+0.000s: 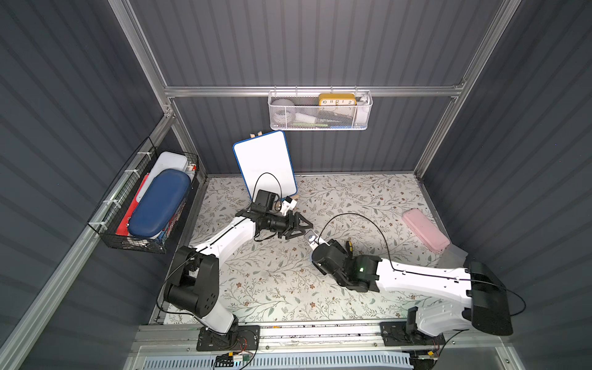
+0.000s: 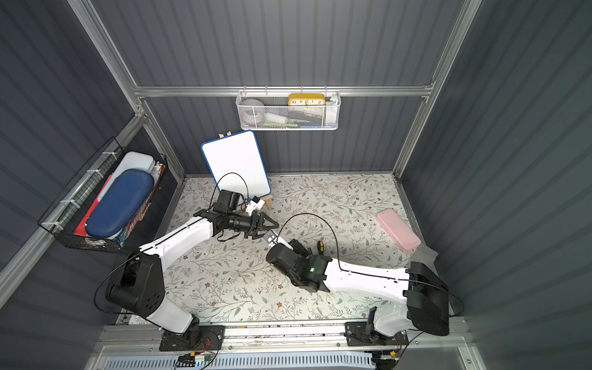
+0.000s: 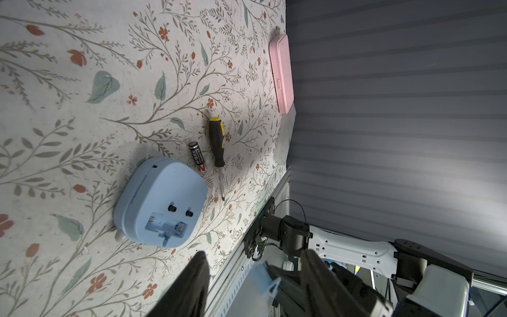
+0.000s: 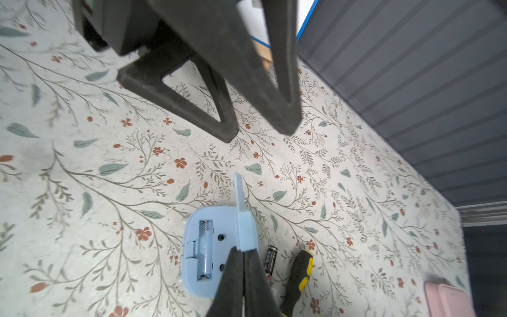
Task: Remove the battery from the alarm
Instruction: Pick up the cover from the center of the board, then place the cover on the alarm.
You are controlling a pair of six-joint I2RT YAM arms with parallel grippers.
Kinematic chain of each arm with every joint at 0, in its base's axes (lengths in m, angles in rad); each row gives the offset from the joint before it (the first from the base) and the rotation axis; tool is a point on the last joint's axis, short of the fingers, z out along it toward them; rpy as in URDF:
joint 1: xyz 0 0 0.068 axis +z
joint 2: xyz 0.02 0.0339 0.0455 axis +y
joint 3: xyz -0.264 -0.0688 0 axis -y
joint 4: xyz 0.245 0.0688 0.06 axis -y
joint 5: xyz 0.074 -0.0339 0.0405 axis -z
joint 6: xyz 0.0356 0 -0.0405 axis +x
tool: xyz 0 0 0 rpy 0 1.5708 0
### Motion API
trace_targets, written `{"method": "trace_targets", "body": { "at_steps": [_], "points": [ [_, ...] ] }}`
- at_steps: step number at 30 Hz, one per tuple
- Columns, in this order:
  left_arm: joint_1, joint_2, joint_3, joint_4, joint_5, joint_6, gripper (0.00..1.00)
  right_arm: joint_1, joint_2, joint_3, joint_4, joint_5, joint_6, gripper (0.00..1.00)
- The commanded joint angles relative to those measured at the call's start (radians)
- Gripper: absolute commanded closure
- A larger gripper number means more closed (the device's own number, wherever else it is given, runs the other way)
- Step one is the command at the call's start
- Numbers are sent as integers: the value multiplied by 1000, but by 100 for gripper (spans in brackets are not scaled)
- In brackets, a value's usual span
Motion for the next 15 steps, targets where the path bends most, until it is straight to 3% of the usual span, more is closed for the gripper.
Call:
{"method": "trace_targets", "body": {
  "at_steps": [1, 5, 9, 13, 15],
  "points": [
    [5, -16, -17, 4, -15, 34, 43, -59, -81, -15, -58, -205, 95, 100],
    [10, -21, -26, 10, -15, 47, 43, -206, -145, -36, -74, -528, 206, 100],
    [13, -28, -35, 9, -33, 56, 43, -396, -177, -66, -61, -931, 324, 100],
    [19, -43, -45, 15, -48, 59, 43, -519, -157, -120, 12, -1197, 435, 100],
    [19, -47, -47, 17, -51, 64, 43, -539, -106, -136, 38, -1256, 483, 100]
  ]
}}
